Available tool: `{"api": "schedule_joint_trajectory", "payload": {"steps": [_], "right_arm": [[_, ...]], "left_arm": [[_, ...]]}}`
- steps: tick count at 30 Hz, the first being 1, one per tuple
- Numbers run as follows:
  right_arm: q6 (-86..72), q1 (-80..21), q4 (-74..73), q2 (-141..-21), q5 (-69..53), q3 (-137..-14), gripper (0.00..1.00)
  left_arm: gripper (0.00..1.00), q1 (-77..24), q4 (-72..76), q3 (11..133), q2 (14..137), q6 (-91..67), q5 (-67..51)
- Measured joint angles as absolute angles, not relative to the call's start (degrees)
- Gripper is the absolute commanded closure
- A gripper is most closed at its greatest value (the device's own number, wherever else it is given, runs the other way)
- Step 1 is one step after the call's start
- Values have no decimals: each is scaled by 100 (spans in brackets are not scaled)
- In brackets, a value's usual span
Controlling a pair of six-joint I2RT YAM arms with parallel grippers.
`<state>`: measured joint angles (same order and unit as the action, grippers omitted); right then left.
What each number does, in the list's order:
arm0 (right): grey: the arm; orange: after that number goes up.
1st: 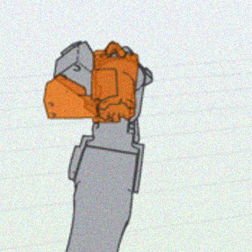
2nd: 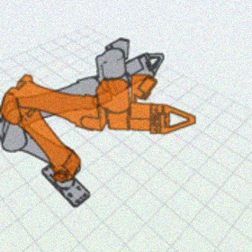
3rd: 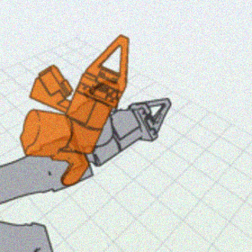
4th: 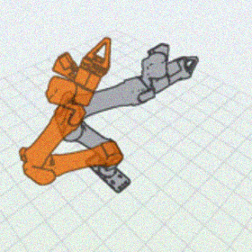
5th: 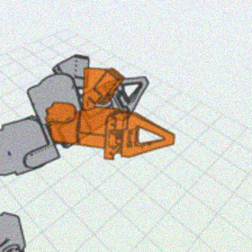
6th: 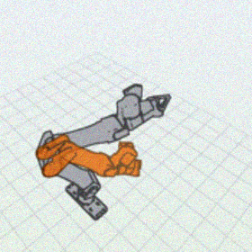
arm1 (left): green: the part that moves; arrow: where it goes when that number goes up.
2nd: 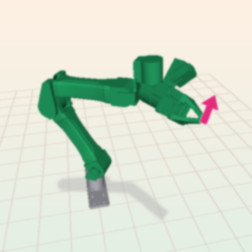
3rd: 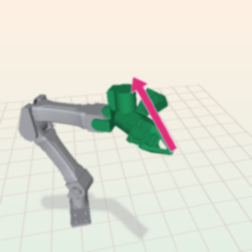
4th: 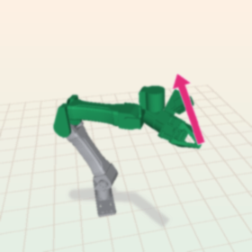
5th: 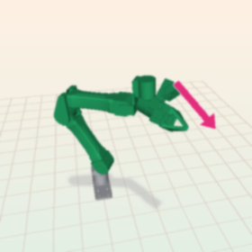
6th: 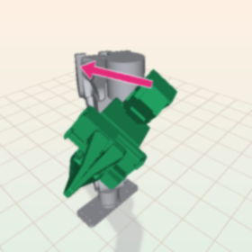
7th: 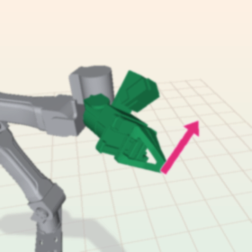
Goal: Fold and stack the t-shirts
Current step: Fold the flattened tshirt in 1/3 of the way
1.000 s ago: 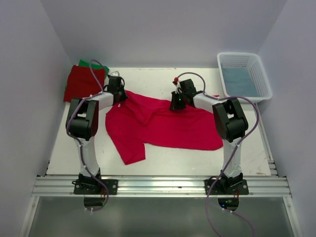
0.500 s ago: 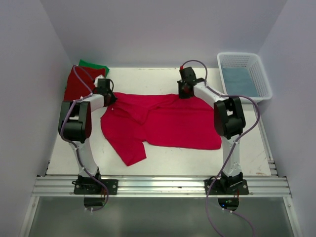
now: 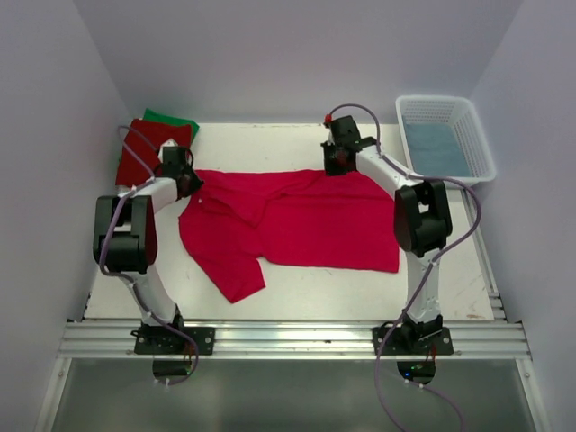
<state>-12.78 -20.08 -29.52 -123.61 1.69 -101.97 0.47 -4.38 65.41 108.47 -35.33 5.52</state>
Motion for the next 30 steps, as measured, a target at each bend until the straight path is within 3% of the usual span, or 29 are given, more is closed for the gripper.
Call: {"api": "schedule_joint_trajectory", "payload": {"steps": [1, 2, 3, 4, 6, 7, 11, 12, 18, 30], "right_arm": [[-1251, -2086, -2943, -12180, 119, -9998, 100], [-1236, -2185, -2926, -11972, 45, -9802, 99], [-1229, -2292, -2919, -11760, 12, -9644, 90], [-1225, -2392, -2886, -11552, -36, -9511, 89], [-1190, -2587, -2810, -11133, -121, -9260, 88], [-1188, -2672, -2757, -10927, -148, -9133, 86], [-1177, -2781, -2655, -10335, -235, -8707, 75], [-1181, -2770, -2635, -10197, -231, -8560, 66], [-1219, -2744, -2606, -9623, -204, -7629, 63], [-1256, -2801, -2652, -8296, 86, -6560, 71]], "left_arm": [[100, 71, -436, 6438, 10661, -3529, 495], [94, 75, -421, 6320, 10425, -3514, 451], [86, 75, -423, 6202, 10160, -3485, 410], [72, 71, -427, 6099, 9885, -3468, 355], [63, 56, -429, 5957, 9358, -3457, 261], [54, 54, -412, 5902, 9135, -3465, 209], [44, 58, -410, 5708, 8739, -3496, -137], [42, 56, -414, 5660, 8750, -3496, -220], [40, 62, -388, 5293, 9218, -3774, -873], [43, 64, 351, 5275, 9776, -4488, -1308]]}}
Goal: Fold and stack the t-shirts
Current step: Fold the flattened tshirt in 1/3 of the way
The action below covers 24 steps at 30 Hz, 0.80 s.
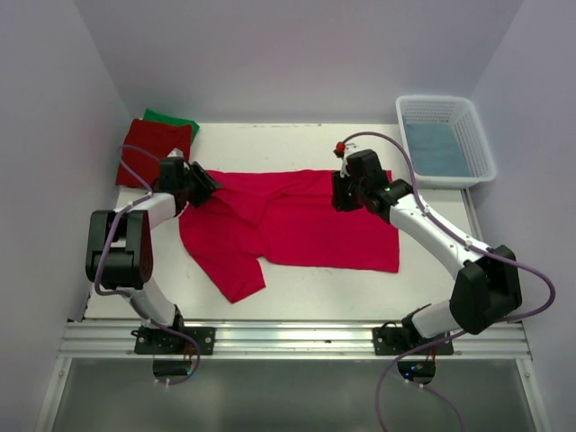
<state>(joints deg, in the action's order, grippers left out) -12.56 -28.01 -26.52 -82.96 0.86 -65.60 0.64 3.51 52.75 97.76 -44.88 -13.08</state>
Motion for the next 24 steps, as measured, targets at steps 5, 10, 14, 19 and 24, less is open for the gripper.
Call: {"api": "schedule_joint_trajectory", "payload": {"steps": [5, 10, 14, 19, 24], "right_arm": [[-1256, -2801, -2661, -8294, 132, -6508, 75], [-1256, -2801, -2661, -8294, 200, -6506, 79], [-1256, -2801, -2659, -8294, 207, -6499, 81], [-1258, -2801, -2659, -8296, 228, -6466, 85], [-1256, -2801, -2659, -8296, 255, -6462, 89]], "left_arm": [[46, 67, 292, 5363, 9863, -4600, -1205], [49, 75, 189, 5387, 9861, -4674, -1122], [50, 73, 102, 5356, 9813, -4744, -1138], [51, 73, 97, 5186, 9592, -4766, -1155], [55, 73, 97, 5183, 9625, -4869, -1284]]}}
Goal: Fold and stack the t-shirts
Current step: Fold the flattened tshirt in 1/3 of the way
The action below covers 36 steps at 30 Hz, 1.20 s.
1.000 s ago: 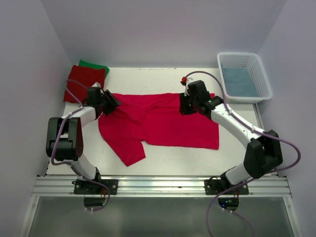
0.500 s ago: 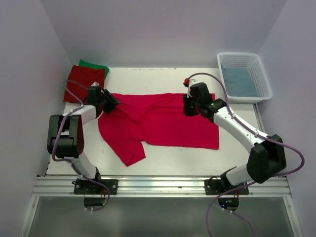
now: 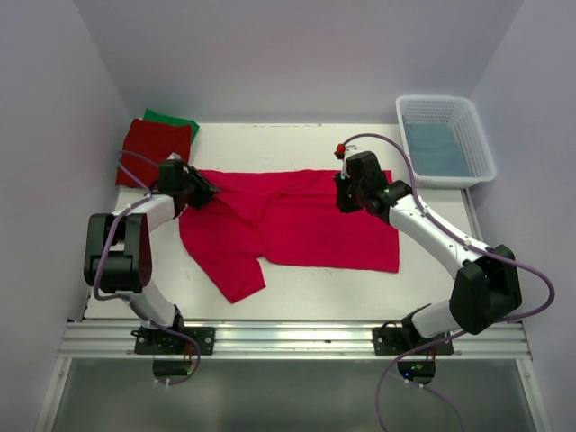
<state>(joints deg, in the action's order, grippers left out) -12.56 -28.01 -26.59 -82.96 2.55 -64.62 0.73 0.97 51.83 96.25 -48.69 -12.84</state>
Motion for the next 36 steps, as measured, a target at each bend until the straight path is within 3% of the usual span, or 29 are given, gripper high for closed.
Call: {"api": "schedule_joint_trajectory", "payload": {"steps": [7, 8, 9, 11, 19, 36], "right_arm": [[-1256, -2801, -2661, -8296, 357, -6431, 94], [-1256, -2801, -2661, -8296, 357, -6425, 95], [-1256, -2801, -2661, -8296, 357, -6425, 95], [-1256, -2801, -2661, -8294, 366, -6425, 97], [-1253, -2801, -2661, -8281, 405, -6396, 99], [-1251, -2801, -2659, -8173, 395, -6265, 99]], "left_arm": [[68, 73, 183, 5159, 9889, -4941, -1374], [73, 73, 211, 5159, 9961, -4954, -1376], [86, 73, 231, 5159, 10044, -4967, -1382], [100, 73, 250, 5159, 10195, -5026, -1411], [100, 51, 191, 5072, 10062, -5019, -1498], [100, -150, -985, 4064, 7408, -4827, -1483]]}}
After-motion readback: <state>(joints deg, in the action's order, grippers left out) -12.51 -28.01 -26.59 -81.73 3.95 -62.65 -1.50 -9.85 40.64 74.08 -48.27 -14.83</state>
